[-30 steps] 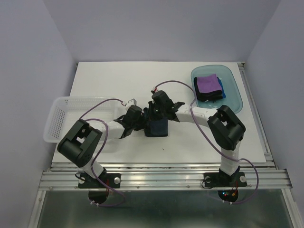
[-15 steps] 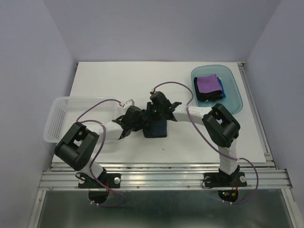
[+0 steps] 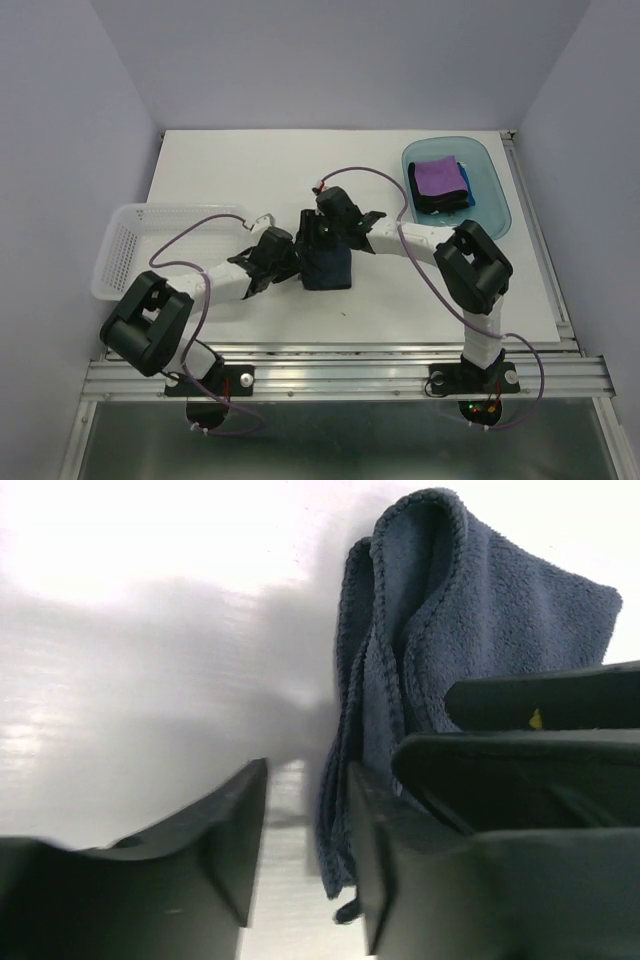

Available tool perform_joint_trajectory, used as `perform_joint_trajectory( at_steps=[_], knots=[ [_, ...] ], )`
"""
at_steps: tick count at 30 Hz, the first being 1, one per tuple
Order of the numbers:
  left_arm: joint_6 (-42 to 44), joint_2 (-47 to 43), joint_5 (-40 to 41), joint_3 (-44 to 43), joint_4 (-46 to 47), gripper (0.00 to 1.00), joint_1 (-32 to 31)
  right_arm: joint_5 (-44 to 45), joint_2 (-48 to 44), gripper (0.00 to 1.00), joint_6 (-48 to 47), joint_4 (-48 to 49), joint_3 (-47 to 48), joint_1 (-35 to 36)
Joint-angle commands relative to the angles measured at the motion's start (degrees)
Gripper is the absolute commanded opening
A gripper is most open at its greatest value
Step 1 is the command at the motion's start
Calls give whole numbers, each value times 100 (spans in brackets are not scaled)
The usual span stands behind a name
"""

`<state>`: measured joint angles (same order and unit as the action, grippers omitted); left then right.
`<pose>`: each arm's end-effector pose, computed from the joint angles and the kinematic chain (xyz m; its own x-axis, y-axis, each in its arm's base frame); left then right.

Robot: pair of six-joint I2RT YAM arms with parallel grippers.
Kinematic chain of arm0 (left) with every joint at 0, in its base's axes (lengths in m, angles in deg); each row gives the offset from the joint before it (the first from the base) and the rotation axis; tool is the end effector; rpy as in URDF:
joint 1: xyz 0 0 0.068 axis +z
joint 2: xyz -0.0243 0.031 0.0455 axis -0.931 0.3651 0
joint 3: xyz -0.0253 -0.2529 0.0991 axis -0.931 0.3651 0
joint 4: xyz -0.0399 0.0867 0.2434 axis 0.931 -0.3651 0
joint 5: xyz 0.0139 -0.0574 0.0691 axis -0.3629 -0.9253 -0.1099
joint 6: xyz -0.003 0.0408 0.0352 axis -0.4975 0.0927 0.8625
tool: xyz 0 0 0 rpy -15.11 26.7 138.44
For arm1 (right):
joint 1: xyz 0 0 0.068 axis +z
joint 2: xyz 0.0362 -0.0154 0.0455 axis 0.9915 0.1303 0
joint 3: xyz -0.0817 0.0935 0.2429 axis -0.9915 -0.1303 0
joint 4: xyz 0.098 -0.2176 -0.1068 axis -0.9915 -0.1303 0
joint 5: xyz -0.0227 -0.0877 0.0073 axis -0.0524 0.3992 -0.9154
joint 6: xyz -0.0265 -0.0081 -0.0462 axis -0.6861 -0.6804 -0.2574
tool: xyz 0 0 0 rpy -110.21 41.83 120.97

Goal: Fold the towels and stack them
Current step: Fold the towel

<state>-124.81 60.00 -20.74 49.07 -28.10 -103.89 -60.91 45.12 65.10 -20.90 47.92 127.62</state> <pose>0.2272 -0.1540 0.1614 -0.7065 -0.4222 -0.5680 -0.1006 0.8544 -0.5099 0.3015 0.3120 0.1900 -0.8561 -0.0129 -0.5167 -0.3439 0.7605 0.5508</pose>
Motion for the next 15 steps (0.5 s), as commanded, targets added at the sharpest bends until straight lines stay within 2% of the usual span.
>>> perform_joint_trajectory(
  at_steps=[1, 4, 7, 9, 12, 15],
  knots=[
    [-95, -504, 193, 165, -269, 55, -29, -121, -283, 55, -86, 126, 156, 60],
    [-104, -742, 254, 218, -357, 66, -29, 54, -256, 55, -157, -111, 173, 60],
    [-96, -917, 280, 262, -393, 67, -29, 238, -344, 56, -245, -191, 59, 60],
    [-43, -1023, 254, 262, -410, 73, -29, 545, -510, 56, -271, -244, -107, 60],
    [62, -1198, 219, 262, -402, 75, -29, 810, -713, 56, -324, -375, -266, 51],
    [229, -1383, 166, 262, -419, 83, -29, 601, -766, 61, -534, -384, -529, 60]
  ],
)
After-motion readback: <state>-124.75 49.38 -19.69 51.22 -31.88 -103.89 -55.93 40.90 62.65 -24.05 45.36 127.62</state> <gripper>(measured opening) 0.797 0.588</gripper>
